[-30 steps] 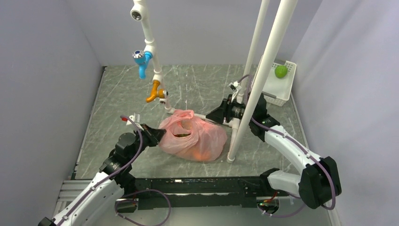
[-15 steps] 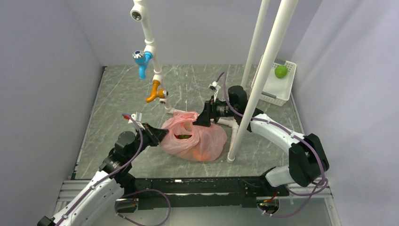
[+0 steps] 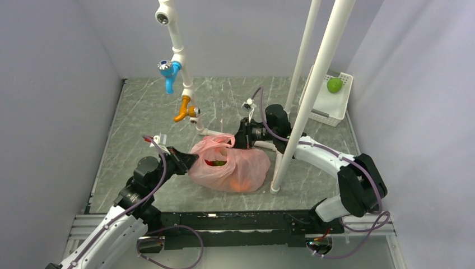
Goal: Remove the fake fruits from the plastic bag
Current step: Untie the plastic bag at the center of the board.
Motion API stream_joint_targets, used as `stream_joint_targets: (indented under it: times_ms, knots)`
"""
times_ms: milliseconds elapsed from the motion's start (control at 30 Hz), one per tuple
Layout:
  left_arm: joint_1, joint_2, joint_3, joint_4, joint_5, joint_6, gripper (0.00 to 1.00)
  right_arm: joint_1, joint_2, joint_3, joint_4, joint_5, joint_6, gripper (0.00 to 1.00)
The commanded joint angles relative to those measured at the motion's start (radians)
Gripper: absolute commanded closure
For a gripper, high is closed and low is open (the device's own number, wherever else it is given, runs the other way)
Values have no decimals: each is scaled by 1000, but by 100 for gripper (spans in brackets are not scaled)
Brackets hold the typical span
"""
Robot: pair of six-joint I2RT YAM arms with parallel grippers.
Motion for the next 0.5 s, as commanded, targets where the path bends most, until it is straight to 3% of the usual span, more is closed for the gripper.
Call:
stream_joint_targets:
  times_ms: [0, 133, 267, 400, 467]
  knots:
    - [0, -27, 44, -52, -41, 6, 100, -2, -96, -39, 70, 80, -10, 96]
    - [1, -46, 60, -162, -113, -33, 100, -34, -226, -123, 81, 166, -29, 100]
    - [0, -42, 81, -186, -81, 32, 98, -143, -304, -172, 146, 89, 34, 100]
    - [1, -37, 127, -241, -57, 140, 79, -168, -289, -104, 73, 0, -14, 100]
    - [0, -40, 163, -260, -37, 199, 75, -168, -275, -79, 52, -25, -24, 100]
